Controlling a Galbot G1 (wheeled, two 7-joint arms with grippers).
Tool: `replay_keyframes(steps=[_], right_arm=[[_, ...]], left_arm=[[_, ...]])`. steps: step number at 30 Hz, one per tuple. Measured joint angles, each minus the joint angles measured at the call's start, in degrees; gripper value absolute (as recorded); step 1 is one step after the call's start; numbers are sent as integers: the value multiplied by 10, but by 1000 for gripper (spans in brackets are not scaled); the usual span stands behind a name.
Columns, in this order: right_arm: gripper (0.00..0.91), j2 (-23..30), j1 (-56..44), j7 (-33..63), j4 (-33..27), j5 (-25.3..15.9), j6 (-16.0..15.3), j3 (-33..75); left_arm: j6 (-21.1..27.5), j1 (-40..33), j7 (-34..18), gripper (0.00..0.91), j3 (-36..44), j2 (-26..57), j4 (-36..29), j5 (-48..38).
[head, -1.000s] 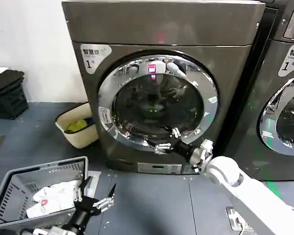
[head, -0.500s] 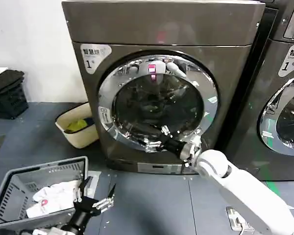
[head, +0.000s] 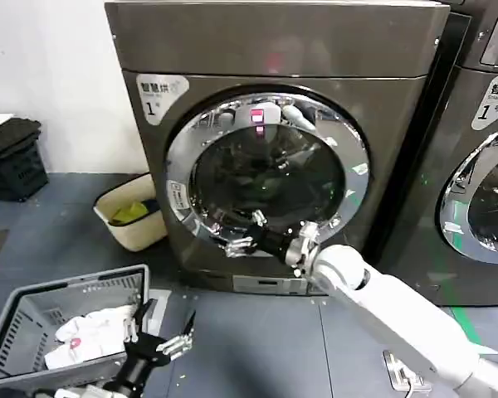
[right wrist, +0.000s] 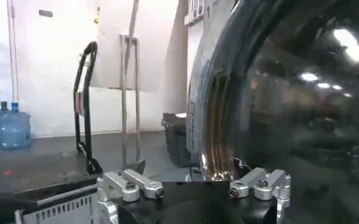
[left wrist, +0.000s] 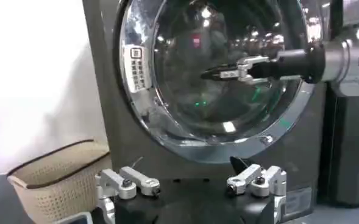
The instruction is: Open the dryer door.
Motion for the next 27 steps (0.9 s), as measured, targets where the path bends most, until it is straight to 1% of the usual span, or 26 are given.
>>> replay_keyframes(steps=[12,27], right_arm=[[907,45,21,16,-36,1,7,-12],[907,84,48,10,-81,1,9,-23]], left_arm=[[0,0,0,907,0,-4,-2,0],[0,2,0,907,0,-6,-3,0]])
